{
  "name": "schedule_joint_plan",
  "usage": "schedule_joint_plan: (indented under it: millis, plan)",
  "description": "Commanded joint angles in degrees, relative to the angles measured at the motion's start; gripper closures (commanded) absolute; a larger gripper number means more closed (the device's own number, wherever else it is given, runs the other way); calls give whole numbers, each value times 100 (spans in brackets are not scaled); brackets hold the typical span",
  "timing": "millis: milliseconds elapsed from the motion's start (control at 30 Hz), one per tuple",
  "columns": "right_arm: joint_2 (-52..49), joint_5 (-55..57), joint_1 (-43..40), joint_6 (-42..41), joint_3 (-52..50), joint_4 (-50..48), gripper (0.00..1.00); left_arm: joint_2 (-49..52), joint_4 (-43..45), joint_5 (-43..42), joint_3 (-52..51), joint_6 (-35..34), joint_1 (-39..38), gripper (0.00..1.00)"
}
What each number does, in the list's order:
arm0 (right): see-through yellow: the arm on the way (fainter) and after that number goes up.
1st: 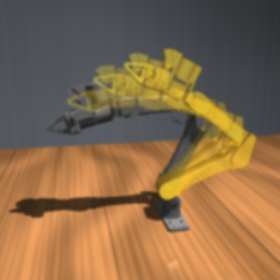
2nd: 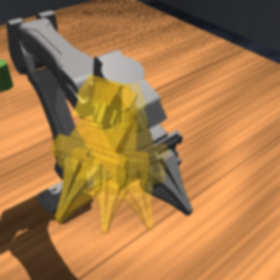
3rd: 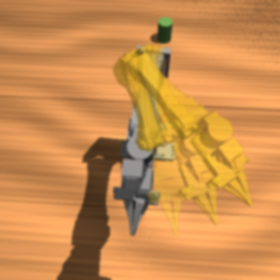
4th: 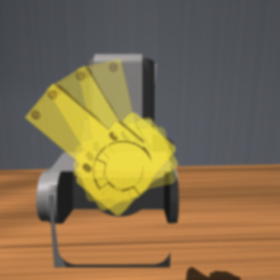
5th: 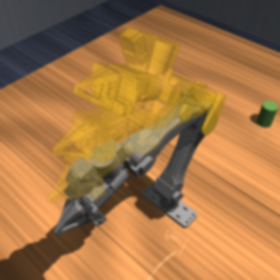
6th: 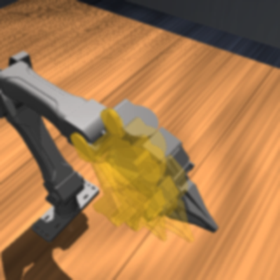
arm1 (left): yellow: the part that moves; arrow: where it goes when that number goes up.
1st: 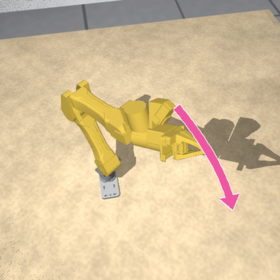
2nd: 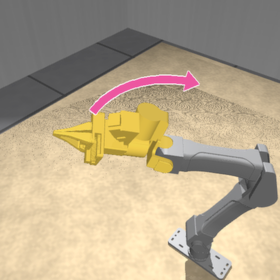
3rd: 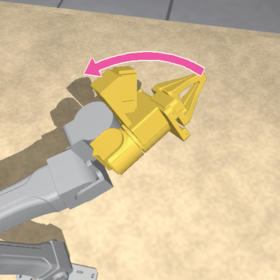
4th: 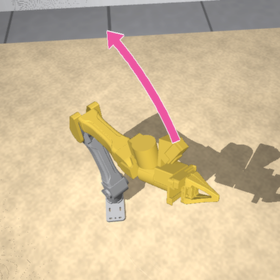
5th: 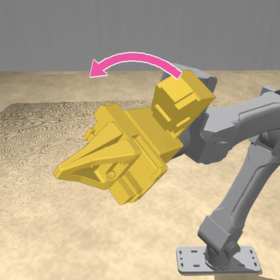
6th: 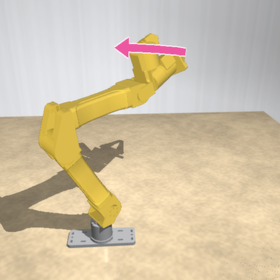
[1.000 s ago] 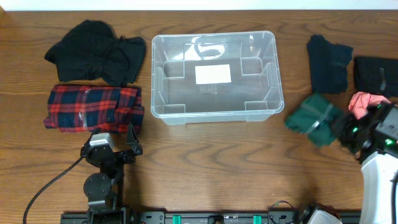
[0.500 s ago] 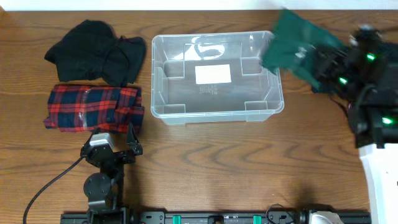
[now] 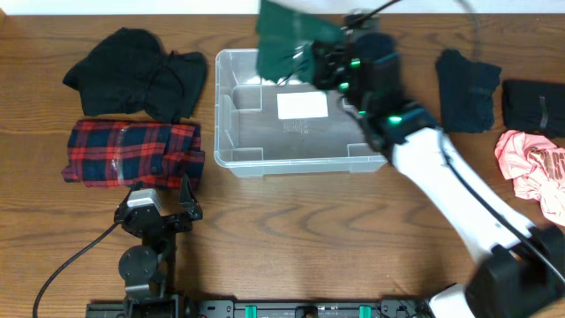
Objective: Pack container
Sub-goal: 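Carry the green garment left into the bin and release it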
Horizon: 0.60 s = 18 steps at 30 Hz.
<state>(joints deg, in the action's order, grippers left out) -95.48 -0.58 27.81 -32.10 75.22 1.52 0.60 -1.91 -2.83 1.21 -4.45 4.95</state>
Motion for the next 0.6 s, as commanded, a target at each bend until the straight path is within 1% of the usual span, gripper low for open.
schedule_joint_plan:
  millis: [0, 267, 567]
  plan:
    - [-308, 74, 330, -321, 87, -221, 99, -31, -197, 50, -98, 35, 28, 2]
    - [-970, 79, 603, -289, 87, -372, 99, -31, -197, 50, -98, 35, 28, 2]
    - [-1202, 269, 612, 7, 87, -345, 99, -31, -197, 50, -98, 35, 28, 2]
